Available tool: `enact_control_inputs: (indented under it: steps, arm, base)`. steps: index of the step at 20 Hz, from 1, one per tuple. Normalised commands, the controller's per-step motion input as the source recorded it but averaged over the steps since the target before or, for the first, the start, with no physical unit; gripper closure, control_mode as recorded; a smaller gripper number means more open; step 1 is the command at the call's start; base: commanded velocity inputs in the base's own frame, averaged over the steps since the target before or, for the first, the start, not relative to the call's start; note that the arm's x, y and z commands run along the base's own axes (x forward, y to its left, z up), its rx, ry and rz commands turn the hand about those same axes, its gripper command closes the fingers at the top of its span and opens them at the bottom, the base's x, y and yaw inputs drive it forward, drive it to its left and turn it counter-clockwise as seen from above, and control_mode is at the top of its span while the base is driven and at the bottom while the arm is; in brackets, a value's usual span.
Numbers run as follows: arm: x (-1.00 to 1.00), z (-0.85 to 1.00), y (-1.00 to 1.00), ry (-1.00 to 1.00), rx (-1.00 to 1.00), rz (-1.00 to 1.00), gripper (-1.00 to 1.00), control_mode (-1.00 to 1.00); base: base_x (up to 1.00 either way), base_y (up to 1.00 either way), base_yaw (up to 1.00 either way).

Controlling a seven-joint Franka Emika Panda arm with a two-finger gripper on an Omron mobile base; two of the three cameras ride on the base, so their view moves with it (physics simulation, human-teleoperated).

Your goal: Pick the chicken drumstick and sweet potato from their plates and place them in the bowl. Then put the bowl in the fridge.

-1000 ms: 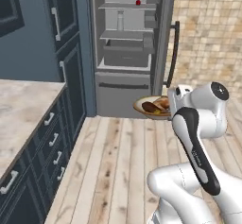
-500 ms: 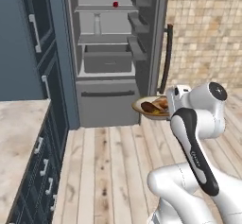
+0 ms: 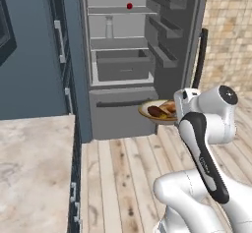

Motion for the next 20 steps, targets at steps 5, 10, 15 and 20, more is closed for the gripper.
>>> enact_control_inputs:
  steps: [5,10,15,20]
  arm:
    - [0.00,0.00,0.00,0.00,0.00,0.00,1.00,1.00]
    - [0.00,0.00,0.00,0.00,0.00,0.00,1.00,1.00]
    - [0.00,0.00,0.00,0.00,0.00,0.00,1.00,1.00]
    - [0.00,0.00,0.00,0.00,0.00,0.00,1.00,1.00]
  base:
    - [0.68,0.41,-0.34]
    - [0.60,0.66,-0.15]
    - [0.66,0.68,-0.05]
    - [0.77,0.33,-0.14]
